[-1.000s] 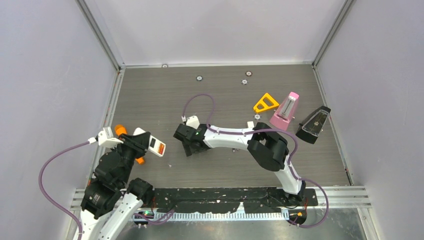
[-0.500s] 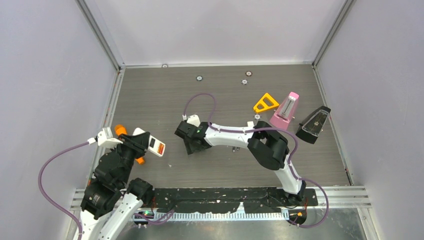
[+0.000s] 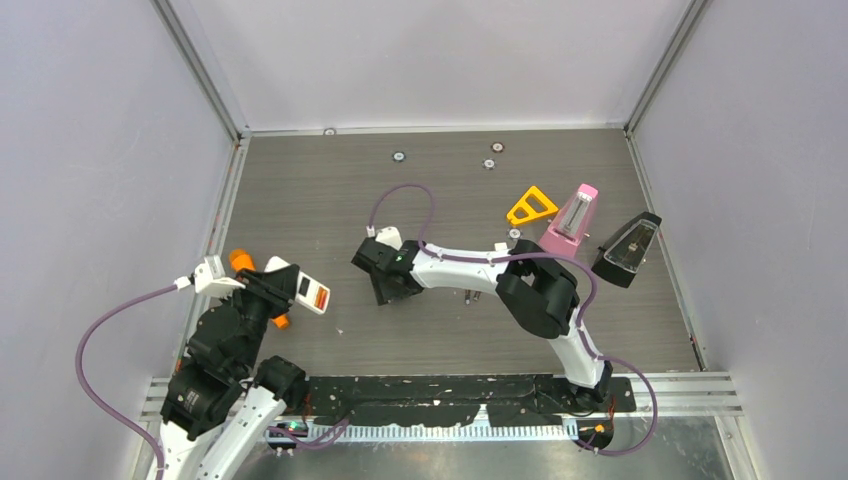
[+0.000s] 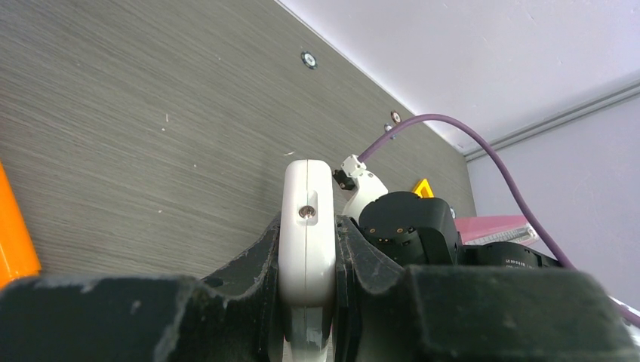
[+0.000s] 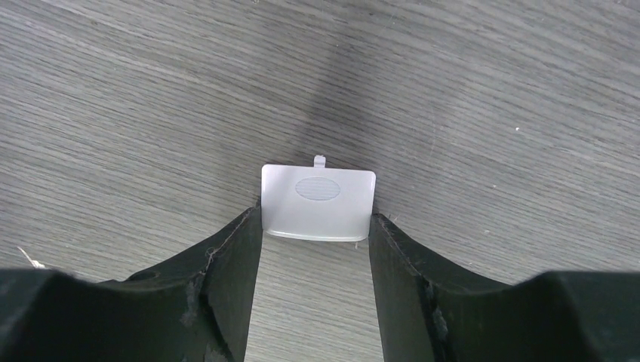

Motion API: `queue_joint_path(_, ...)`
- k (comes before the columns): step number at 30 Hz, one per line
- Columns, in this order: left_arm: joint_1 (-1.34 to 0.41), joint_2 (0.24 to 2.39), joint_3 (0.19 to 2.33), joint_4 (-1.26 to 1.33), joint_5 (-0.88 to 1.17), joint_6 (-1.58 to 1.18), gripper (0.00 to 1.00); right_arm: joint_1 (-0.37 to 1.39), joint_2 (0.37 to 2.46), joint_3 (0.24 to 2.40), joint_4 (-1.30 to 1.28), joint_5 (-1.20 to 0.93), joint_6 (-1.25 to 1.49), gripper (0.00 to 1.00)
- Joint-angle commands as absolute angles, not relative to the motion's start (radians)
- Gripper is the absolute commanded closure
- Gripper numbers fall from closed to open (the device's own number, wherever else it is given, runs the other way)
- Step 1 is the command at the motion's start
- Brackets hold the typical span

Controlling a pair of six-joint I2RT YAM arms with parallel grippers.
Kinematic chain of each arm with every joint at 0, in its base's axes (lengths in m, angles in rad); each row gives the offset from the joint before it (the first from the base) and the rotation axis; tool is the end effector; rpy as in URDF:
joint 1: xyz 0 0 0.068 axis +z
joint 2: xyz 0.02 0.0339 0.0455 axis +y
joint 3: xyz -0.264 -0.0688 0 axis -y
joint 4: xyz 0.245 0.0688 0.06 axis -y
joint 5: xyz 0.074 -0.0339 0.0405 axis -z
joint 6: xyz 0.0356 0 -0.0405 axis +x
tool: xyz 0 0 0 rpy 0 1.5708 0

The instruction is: Load the batteries into the remote control

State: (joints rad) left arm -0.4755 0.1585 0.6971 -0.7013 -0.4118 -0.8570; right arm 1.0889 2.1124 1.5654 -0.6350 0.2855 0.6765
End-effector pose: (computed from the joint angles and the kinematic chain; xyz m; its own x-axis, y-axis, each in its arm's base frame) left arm 0.0457 -0.0075 0.3151 -0.1460 -0.7040 -0.6951 -0.0641 0.7078 -0.7035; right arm 0.2117 0.3831 0.1634 -0.8358 -0.3018 -0.4588 -0.3559 0.9339 0.0341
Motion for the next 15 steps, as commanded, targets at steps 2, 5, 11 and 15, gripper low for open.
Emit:
queue_joint_path(2, -0.469, 0.149, 0.713, -0.672, -0.426, -0.856, 1.00, 1.090, 2.103, 1.541, -0.633, 0.302, 0.642, 0.55)
queue_joint_path(5, -0.469, 0.154, 0.705, -0.663, -0.409, -0.855, 1.00, 1.093, 2.057, 1.519, -0.599, 0.313, 0.607, 0.57)
queue_joint_path(11, -0.469, 0.190, 0.668, -0.632, -0.314, -0.869, 1.00, 1.097, 1.786, 1.327, -0.436, 0.313, 0.441, 0.59)
queue_joint_path(15, -0.469, 0.227, 0.640, -0.559, -0.221, -0.869, 1.00, 1.097, 1.588, 1.149, -0.324, 0.251, 0.331, 0.61)
